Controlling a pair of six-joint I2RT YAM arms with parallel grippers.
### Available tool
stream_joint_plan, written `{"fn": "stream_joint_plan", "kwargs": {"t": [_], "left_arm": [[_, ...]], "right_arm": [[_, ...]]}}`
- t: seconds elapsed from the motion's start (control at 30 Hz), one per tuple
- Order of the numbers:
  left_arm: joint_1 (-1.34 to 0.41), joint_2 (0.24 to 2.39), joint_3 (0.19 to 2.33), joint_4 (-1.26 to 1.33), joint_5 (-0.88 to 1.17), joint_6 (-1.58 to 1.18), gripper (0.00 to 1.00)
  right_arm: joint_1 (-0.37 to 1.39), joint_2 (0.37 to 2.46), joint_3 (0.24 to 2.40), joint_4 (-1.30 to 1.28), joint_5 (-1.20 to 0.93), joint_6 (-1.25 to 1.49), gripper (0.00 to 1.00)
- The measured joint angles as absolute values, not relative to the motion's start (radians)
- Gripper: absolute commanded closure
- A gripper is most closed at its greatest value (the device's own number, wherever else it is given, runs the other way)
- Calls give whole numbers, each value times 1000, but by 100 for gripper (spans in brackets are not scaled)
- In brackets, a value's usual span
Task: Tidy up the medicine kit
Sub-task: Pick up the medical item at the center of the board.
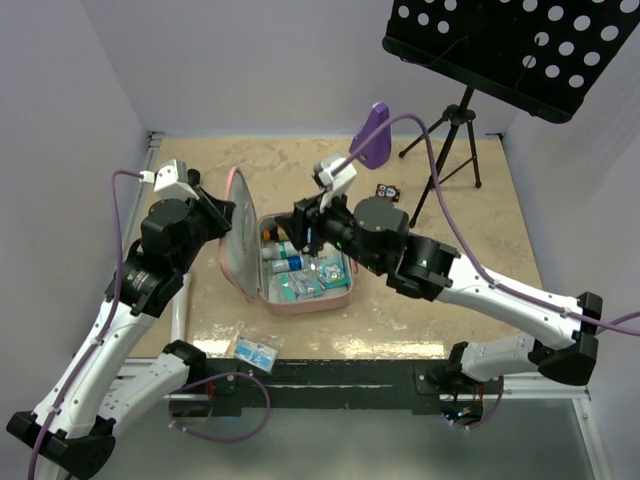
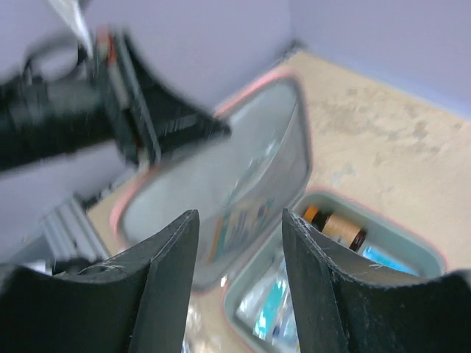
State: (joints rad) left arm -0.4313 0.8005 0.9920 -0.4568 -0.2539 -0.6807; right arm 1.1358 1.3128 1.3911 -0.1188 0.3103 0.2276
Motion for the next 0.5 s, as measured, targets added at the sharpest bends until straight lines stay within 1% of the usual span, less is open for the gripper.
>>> {"fn": "stream_joint_plan", "kwargs": {"t": [0.13,0.3,0.4,0.5], "left_arm": [[-431,820,1010,-459,-262,-669,100],[-432,823,1016,-469,-271,-665,100],[-432,823,1017,-476,-280,-662,100],[-432,820,1017,-482,-289,-661,100]], "right_arm": [[1224,1255,1173,-110,271,244,47],[1390,1317,945,-128,226,313,47],[1435,1334,869,-125,203,360,47],[1440,1356,846,-83,194,404,46]]}}
